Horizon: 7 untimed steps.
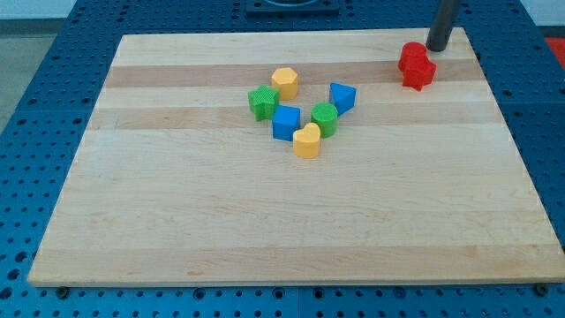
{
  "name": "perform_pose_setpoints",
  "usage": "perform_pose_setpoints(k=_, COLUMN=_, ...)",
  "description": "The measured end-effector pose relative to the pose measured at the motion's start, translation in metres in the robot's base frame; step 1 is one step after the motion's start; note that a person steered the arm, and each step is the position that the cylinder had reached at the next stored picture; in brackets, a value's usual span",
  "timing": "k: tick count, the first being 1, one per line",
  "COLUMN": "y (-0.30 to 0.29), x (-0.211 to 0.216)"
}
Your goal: Separate the red blocks
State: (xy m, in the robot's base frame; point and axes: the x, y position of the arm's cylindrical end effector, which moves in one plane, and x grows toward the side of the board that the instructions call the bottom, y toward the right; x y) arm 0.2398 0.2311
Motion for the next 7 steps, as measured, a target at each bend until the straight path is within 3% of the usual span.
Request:
perform_pose_setpoints(k=5, y=-0.008, x=0.022)
perform_pose_setpoints(k=7, y=-0.041, x=0.020)
